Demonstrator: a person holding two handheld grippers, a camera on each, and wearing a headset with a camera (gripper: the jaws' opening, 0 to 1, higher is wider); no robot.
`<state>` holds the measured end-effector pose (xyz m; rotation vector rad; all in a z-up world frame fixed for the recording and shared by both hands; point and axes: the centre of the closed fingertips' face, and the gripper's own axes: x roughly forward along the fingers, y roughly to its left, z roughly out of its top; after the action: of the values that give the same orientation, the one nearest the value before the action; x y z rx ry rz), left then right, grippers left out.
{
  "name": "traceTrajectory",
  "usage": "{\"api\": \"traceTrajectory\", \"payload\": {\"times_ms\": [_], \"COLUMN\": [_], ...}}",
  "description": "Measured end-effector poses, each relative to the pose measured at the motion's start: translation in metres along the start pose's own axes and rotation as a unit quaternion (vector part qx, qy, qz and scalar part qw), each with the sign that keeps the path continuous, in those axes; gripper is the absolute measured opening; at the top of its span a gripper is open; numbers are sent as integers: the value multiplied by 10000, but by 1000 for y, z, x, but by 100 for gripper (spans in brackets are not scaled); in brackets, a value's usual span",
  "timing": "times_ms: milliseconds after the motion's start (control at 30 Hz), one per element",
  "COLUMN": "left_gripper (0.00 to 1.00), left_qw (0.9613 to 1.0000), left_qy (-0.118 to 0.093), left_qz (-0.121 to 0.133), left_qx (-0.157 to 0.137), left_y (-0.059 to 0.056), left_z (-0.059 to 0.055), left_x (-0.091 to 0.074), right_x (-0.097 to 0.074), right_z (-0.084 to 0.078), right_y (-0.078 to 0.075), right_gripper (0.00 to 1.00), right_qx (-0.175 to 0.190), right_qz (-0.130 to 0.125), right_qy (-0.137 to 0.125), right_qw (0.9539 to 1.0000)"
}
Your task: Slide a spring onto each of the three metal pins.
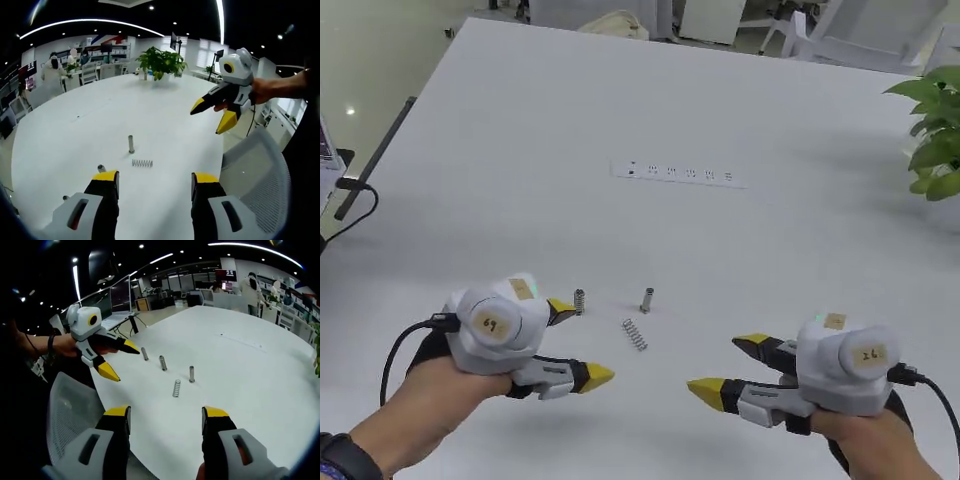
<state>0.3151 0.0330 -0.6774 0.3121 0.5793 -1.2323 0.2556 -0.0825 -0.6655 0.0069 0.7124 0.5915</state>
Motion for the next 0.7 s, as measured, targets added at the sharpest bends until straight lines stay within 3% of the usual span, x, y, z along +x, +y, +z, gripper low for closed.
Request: {"api": "traceTrajectory", "payload": {"times_ms": [533, 700], "left_gripper": [51, 51], "left_qw": [9979, 9955], "left_qy": [311, 485], "left_qz": [-429, -564], "left_qx": [377, 582], "left_y": [-1, 0], "left_z": [-3, -7], "left_x": [40, 57], "right_x": [-3, -4], "right_z": [-6, -7], "right_y": [-4, -5], "right_gripper": [55, 55], "right_qx": [150, 178], "right_qz": [-65, -74], "right_qy": [15, 22], "right_qw": [9999, 9998]}}
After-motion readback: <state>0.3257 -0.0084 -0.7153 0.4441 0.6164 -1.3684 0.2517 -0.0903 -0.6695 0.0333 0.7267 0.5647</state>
